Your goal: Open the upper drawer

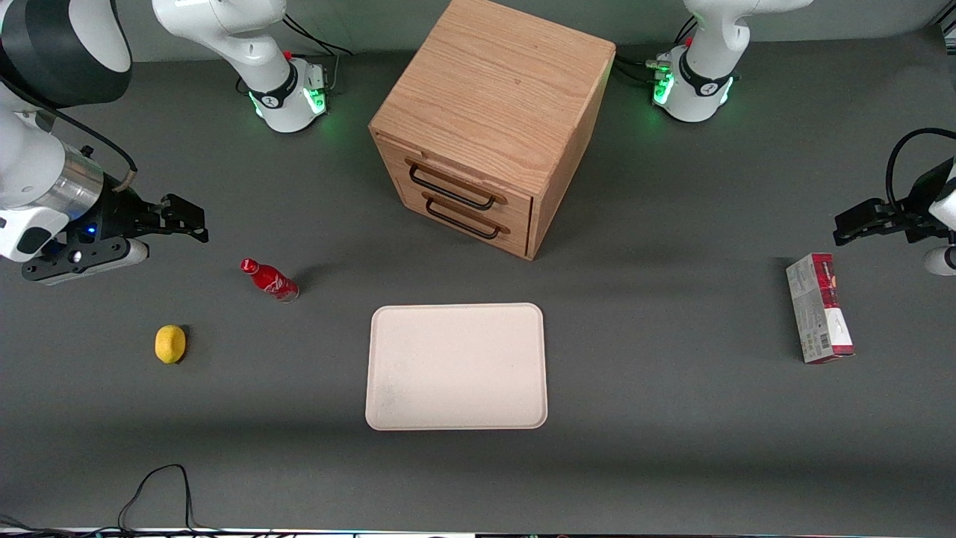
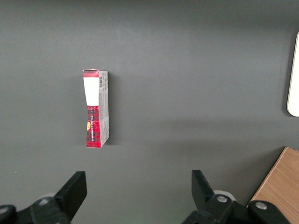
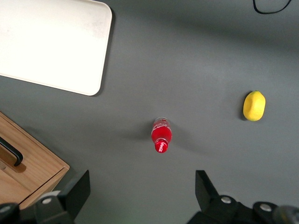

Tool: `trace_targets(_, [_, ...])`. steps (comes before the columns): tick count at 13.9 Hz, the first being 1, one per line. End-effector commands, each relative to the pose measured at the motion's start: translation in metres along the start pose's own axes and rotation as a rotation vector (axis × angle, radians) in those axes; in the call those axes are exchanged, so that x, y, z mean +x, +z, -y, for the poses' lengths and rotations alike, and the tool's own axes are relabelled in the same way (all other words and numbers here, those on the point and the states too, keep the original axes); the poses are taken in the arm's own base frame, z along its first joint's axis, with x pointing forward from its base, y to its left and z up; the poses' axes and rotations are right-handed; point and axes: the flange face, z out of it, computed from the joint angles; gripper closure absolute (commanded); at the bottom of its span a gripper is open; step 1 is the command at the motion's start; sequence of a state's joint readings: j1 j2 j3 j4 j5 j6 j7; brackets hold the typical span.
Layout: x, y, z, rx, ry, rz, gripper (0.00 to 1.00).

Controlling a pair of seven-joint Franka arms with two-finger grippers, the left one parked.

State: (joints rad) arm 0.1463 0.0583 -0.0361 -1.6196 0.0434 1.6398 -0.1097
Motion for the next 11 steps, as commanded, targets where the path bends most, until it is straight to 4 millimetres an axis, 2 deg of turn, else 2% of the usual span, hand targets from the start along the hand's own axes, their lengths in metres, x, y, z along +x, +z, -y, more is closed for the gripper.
trace_targets(1, [-0.005,-0.008,0.025,0.012,-0.045,0.033,0.0])
trace_targets(2, [-0.005,-0.014,0.03,0.013,-0.052,0.026,0.0])
trace_targets(6, [-0.005,-0.008,0.094,0.009,-0.151,0.061,0.0])
trace_targets(9, [-0.006,-0.004,0.156,-0.001,-0.244,0.059,0.0])
trace_targets(11, [0.0,0.002,0.206,-0.011,-0.327,0.058,0.0])
